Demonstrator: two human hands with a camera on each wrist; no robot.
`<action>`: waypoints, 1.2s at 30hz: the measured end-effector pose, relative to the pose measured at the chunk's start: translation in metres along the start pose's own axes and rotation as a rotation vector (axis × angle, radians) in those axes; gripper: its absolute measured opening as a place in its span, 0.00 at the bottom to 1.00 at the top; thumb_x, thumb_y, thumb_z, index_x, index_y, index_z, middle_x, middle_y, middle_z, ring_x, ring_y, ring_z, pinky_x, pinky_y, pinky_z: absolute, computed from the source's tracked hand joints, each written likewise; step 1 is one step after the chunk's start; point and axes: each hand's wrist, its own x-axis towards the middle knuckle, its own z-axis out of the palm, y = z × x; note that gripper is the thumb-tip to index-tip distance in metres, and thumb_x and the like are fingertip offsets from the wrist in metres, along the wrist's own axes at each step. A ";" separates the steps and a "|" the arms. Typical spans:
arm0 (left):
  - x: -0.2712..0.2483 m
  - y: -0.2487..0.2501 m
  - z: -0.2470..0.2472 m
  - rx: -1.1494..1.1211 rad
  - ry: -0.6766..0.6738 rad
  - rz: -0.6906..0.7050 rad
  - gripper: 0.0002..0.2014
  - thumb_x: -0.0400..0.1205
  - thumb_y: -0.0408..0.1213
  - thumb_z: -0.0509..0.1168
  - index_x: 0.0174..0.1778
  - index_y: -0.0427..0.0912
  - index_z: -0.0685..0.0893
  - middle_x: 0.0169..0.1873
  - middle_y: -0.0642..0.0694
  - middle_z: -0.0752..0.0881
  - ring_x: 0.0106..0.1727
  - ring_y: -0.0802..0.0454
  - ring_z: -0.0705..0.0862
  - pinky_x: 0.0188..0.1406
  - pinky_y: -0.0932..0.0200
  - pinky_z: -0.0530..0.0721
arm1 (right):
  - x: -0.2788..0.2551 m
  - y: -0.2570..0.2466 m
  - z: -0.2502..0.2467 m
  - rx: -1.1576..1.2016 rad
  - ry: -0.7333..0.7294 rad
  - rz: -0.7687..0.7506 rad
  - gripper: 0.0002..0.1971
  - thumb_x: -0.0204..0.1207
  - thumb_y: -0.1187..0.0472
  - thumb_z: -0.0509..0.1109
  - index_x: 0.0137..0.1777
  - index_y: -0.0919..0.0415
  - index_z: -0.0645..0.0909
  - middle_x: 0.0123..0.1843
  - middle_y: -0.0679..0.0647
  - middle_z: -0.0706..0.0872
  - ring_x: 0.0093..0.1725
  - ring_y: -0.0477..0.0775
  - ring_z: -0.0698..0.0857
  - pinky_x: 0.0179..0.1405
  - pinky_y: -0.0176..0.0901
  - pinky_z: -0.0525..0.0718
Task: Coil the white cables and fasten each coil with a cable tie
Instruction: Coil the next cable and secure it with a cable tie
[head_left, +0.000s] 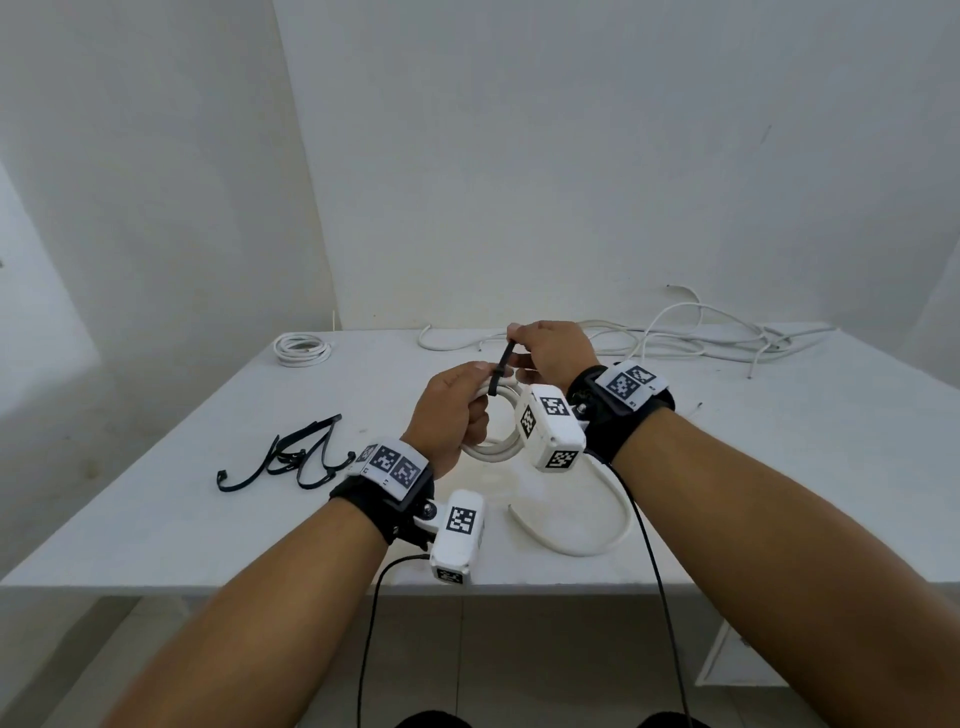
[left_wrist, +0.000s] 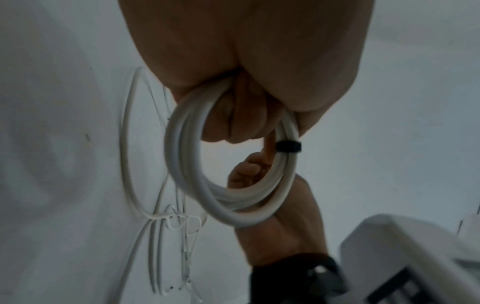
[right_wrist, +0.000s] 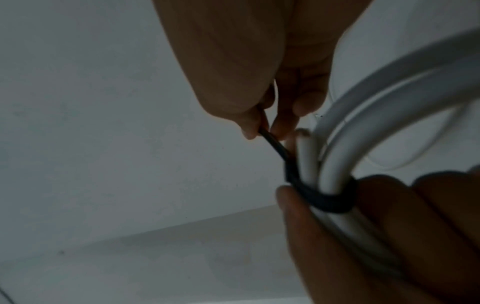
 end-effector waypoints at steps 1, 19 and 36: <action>0.000 0.002 -0.001 -0.013 0.006 -0.011 0.18 0.90 0.38 0.56 0.38 0.42 0.85 0.21 0.52 0.56 0.20 0.56 0.53 0.24 0.60 0.53 | -0.001 0.000 0.003 0.012 -0.040 0.033 0.09 0.81 0.60 0.71 0.46 0.67 0.81 0.36 0.56 0.79 0.24 0.47 0.85 0.21 0.36 0.79; -0.006 0.010 -0.052 0.135 -0.007 0.066 0.07 0.84 0.31 0.67 0.40 0.40 0.79 0.19 0.52 0.72 0.17 0.56 0.61 0.20 0.63 0.61 | 0.003 0.010 0.052 -0.131 -0.259 0.113 0.17 0.82 0.54 0.70 0.36 0.64 0.85 0.31 0.55 0.86 0.29 0.55 0.82 0.40 0.49 0.81; 0.034 0.048 -0.173 0.196 0.276 -0.068 0.09 0.86 0.40 0.57 0.41 0.43 0.76 0.19 0.51 0.66 0.18 0.53 0.64 0.23 0.60 0.66 | 0.038 0.078 0.143 -1.233 -0.527 -0.027 0.24 0.73 0.40 0.74 0.52 0.62 0.82 0.58 0.57 0.84 0.60 0.62 0.83 0.52 0.45 0.79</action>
